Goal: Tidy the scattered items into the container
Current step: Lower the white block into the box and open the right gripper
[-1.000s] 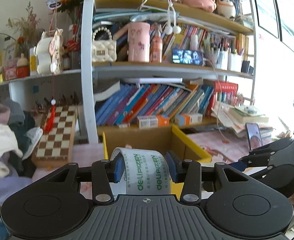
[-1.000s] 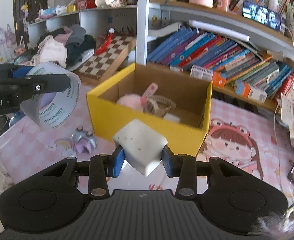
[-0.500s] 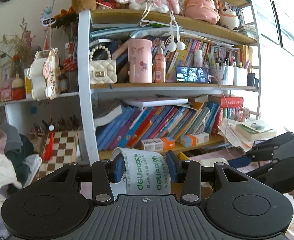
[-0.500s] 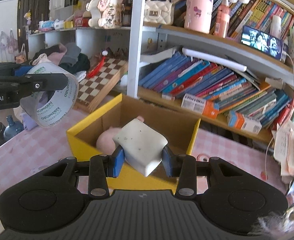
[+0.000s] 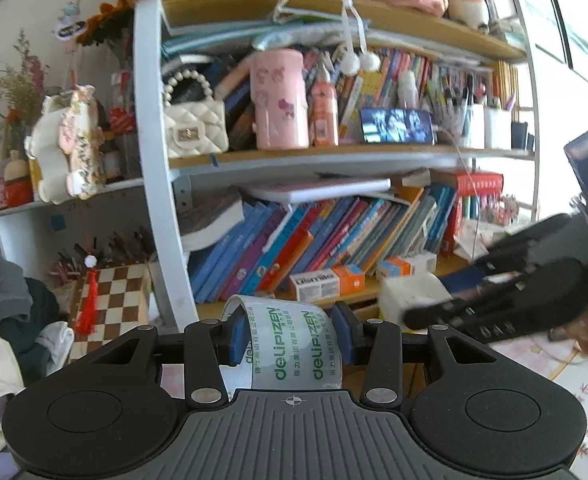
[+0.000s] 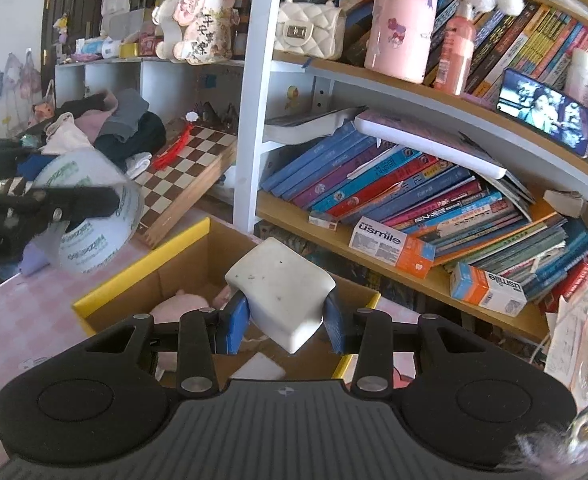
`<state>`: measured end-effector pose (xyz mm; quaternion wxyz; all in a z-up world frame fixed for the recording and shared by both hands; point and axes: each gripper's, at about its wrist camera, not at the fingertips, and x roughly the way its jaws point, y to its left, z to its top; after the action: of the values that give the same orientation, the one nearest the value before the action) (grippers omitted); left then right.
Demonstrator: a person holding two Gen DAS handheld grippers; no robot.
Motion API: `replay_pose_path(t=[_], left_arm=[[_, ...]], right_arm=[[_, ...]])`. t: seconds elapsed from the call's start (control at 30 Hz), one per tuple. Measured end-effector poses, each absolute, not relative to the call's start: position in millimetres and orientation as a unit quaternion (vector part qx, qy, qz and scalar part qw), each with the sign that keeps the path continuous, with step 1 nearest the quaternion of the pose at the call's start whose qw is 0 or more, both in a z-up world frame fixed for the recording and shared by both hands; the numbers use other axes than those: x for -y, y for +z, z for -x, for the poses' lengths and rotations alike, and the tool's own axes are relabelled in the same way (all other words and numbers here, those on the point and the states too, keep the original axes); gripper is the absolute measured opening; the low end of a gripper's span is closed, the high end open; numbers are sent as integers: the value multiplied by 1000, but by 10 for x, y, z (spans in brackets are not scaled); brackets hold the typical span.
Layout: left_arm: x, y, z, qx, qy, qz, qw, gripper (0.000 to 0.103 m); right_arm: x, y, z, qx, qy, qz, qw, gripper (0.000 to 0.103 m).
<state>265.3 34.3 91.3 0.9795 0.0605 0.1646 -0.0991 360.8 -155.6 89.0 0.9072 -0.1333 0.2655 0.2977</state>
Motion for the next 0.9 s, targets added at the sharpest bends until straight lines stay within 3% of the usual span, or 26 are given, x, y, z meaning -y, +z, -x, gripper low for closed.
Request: replay_pose_path(t=[0.6,0.9], left_arm=[[99,444,-3157,-274,-159,-96,943,41],[385,202,-3365,-331,-203,-110,915,41]], right_arm=[[1248,331,-4761,-415,287,33,863,38],[1033,76,-5075,-472,292,64,829,38]])
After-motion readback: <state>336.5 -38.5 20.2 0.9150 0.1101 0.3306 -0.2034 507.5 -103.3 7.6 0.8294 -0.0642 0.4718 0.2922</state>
